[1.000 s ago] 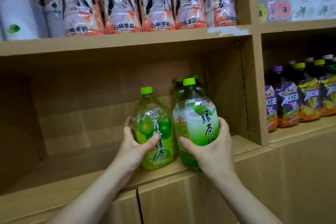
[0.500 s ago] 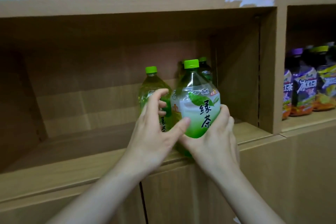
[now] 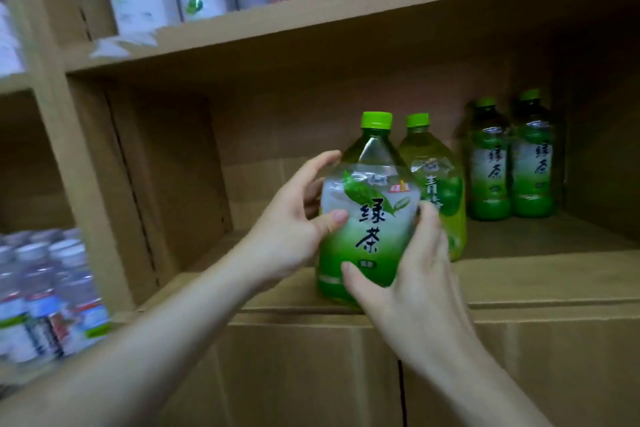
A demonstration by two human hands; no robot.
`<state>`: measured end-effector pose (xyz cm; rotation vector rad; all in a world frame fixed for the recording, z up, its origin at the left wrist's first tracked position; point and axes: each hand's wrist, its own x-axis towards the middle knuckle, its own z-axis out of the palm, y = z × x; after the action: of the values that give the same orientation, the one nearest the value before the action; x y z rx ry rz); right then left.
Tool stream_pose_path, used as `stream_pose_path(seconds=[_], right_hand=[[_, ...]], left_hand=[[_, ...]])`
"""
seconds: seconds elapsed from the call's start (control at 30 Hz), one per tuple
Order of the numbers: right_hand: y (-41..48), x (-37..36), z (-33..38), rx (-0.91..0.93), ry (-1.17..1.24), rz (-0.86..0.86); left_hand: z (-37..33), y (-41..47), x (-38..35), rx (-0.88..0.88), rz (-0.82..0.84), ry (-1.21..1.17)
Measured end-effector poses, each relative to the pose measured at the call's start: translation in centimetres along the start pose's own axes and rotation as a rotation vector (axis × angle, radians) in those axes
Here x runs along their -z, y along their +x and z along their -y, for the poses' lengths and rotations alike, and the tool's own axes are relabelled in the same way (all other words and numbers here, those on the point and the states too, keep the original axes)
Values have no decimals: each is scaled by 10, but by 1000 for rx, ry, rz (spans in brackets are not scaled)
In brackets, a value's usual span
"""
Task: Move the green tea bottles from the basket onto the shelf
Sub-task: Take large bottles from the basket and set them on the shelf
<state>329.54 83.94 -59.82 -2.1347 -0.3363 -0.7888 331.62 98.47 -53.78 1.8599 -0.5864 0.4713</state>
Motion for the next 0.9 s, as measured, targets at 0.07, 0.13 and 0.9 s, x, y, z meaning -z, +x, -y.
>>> stream_pose_path(seconds=[0.07, 0.13, 0.9], right_hand=[[11, -14, 8, 53, -14, 99], [24, -24, 11, 69, -29, 159], [120, -146, 52, -279, 530, 695]], left_hand=[[14, -3, 24, 70, -24, 27], [23, -8, 40, 92, -46, 107], [95, 21, 128, 125, -99, 1579]])
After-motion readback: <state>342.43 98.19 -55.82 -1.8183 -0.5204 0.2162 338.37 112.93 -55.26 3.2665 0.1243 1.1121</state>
